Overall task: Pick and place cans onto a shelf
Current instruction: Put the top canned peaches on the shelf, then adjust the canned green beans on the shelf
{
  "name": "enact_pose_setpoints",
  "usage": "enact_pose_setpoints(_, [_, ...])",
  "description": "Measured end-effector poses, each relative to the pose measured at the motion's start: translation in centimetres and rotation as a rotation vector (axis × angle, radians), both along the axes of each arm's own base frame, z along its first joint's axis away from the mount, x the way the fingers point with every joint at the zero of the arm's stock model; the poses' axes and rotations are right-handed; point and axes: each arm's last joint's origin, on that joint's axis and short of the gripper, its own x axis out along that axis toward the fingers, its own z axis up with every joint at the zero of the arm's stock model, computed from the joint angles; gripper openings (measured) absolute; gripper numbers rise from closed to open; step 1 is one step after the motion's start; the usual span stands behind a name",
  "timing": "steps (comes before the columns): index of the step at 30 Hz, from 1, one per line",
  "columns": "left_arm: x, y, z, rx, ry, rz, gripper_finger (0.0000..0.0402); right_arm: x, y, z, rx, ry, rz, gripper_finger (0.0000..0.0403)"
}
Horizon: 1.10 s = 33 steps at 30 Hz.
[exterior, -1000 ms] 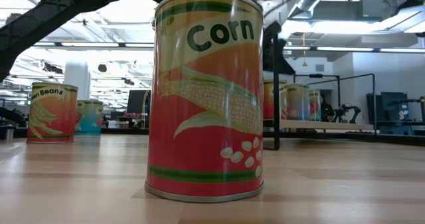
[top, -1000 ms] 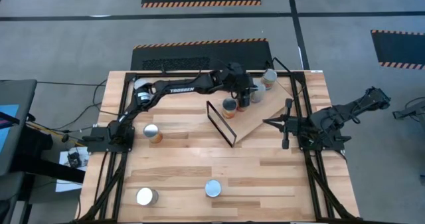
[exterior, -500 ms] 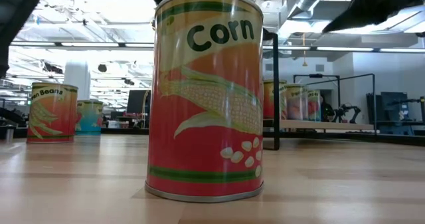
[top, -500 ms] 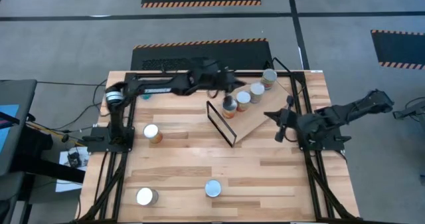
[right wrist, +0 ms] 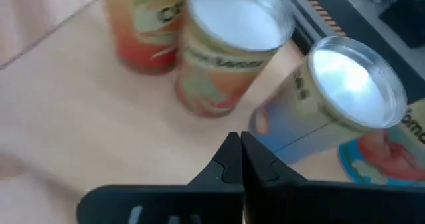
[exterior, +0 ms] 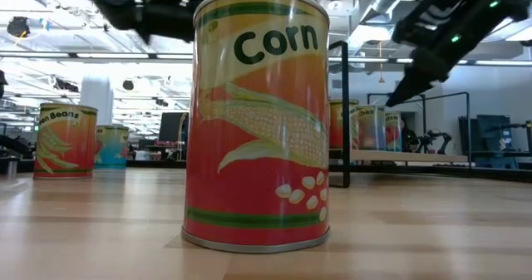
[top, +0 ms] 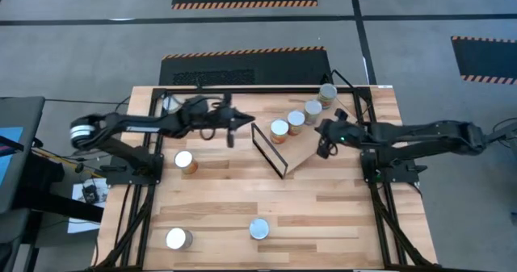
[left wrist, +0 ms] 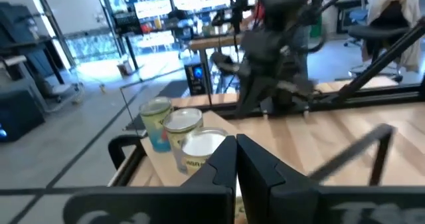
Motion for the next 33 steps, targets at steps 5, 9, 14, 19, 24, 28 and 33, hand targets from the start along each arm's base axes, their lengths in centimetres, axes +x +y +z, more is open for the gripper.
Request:
enact_pose_setpoints(5, [-3.3, -1.1, -1.3, -0.013, -0.011, 0.003, 0.0000, 1.5, -1.7, -1.0, 0.028, -0.017, -0.045, 0.0004])
enact_pose_setpoints(9, [-4.7, -1.6, -2.2, -0.027, -0.023, 0.021, 0.0000, 2.2, -2.9, -1.8, 0.043, -0.012, -0.101, 0.0003])
enact_pose_setpoints(14, [-5.5, -1.8, -2.8, -0.037, -0.023, 0.040, 0.0000, 2.3, -4.3, -2.6, 0.057, 0.006, -0.175, 0.0004])
enact_pose_setpoints(19, [-5.6, -1.8, -3.1, -0.043, -0.009, 0.041, 0.0000, 2.3, -5.2, -3.1, 0.060, 0.020, -0.219, 0.0003])
enact_pose_setpoints(24, [-5.6, -1.8, -3.1, -0.043, -0.009, 0.041, 0.0000, 2.1, -5.4, -2.8, 0.056, 0.002, -0.233, 0.0005])
enact_pose_setpoints(28, [-5.6, -1.8, -3.1, -0.047, 0.000, 0.042, 0.0000, 2.0, -3.8, -1.6, 0.062, -0.051, -0.147, 0.0005])
enact_pose_setpoints(33, [-5.6, -1.8, -3.3, -0.053, 0.017, 0.042, 0.0000, 2.3, -0.4, -0.7, 0.161, -0.111, 0.092, 0.0004])
